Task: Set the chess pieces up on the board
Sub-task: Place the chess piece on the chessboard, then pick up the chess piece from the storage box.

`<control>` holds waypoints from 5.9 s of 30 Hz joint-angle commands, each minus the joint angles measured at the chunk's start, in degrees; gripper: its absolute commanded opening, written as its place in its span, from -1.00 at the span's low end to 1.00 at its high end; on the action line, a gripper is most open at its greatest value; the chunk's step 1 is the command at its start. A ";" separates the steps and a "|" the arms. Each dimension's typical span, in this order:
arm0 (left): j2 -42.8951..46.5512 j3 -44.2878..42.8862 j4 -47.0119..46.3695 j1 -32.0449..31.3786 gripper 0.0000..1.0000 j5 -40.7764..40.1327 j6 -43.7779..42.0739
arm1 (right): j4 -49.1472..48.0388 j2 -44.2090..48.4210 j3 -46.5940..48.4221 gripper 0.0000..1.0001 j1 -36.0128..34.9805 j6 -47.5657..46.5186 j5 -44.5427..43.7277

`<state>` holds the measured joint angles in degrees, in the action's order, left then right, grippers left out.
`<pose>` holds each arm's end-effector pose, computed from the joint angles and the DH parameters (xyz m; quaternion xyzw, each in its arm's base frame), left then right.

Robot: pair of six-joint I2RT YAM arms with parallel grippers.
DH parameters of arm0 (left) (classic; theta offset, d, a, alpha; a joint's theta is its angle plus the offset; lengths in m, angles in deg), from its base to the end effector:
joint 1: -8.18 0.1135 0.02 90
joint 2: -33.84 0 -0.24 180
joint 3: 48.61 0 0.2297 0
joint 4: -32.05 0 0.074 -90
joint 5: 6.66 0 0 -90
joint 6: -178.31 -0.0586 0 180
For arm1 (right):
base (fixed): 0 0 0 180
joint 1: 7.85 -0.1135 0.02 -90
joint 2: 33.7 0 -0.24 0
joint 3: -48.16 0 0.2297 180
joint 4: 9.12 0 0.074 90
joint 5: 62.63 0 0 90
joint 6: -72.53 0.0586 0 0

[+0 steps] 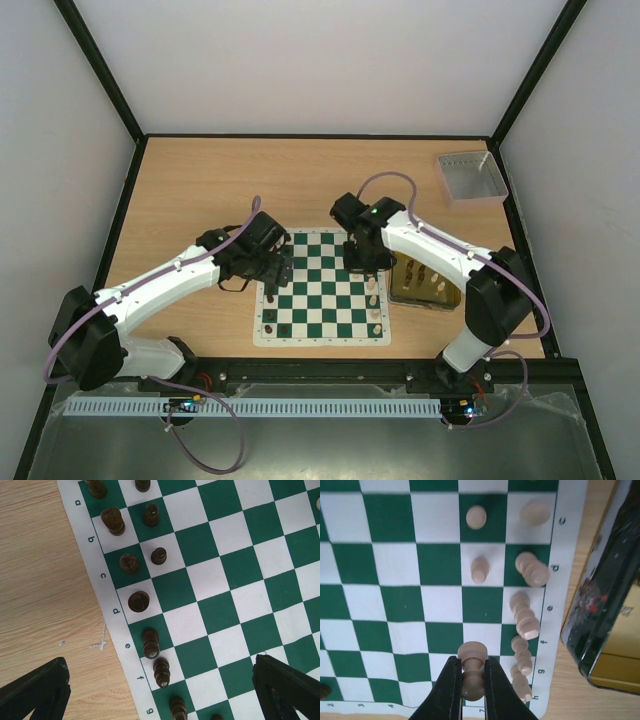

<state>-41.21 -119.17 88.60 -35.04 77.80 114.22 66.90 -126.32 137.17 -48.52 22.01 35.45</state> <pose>0.1869 -0.1679 0.2116 0.1336 0.9579 -0.1032 0.2322 0.2100 0.1913 0.2089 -0.0167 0.9933 0.1117 0.0238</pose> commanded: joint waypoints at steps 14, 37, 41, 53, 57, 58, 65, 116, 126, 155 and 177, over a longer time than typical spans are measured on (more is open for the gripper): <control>-0.73 0.49 0.25 -0.28 0.98 -0.52 -0.34 | -7.41 -4.92 -8.47 -0.95 -2.39 0.77 1.96; -0.80 0.40 0.35 -0.24 0.98 -0.70 -0.34 | -9.51 -9.30 -8.34 -0.95 -1.57 -0.80 0.48; -0.89 0.40 0.42 -0.24 0.98 -0.70 -0.34 | -9.35 -9.07 -8.32 -0.95 -1.00 -0.91 0.09; -0.80 0.37 0.52 -0.26 0.98 -0.79 -0.38 | -9.90 -8.42 -9.48 -0.94 -0.36 -0.90 0.86; -0.76 0.32 0.52 -0.28 0.98 -0.79 -0.34 | -9.97 -8.21 -9.70 -0.92 -0.35 -0.90 1.13; -0.77 0.37 0.56 -0.28 0.98 -0.79 -0.34 | -9.99 -8.17 -9.71 -0.91 -0.38 -0.87 1.15; -0.63 0.40 0.52 -0.28 0.98 -0.70 -0.29 | -10.15 -7.88 -9.35 -0.90 -0.37 -0.57 1.28; -0.78 0.51 0.30 -0.27 0.98 -0.53 -0.25 | -9.76 -9.81 -7.29 -0.63 -0.36 -1.55 2.83; -0.80 0.58 0.08 -0.26 0.98 -0.52 -0.25 | -9.20 -9.55 -6.93 -0.56 -0.33 -1.61 2.68; -0.56 0.66 -0.17 -0.28 0.98 -0.19 -0.42 | 1.13 -0.46 -0.63 -0.55 10.61 -2.80 -2.36; -0.17 0.93 -0.28 -0.24 0.98 0.53 -0.45 | -5.47 9.13 -18.24 -0.54 36.43 1.32 -2.28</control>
<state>-41.60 -119.17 88.20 -35.04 77.97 114.22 62.77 -118.65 120.01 -12.35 22.60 33.07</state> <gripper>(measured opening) 0.990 0.228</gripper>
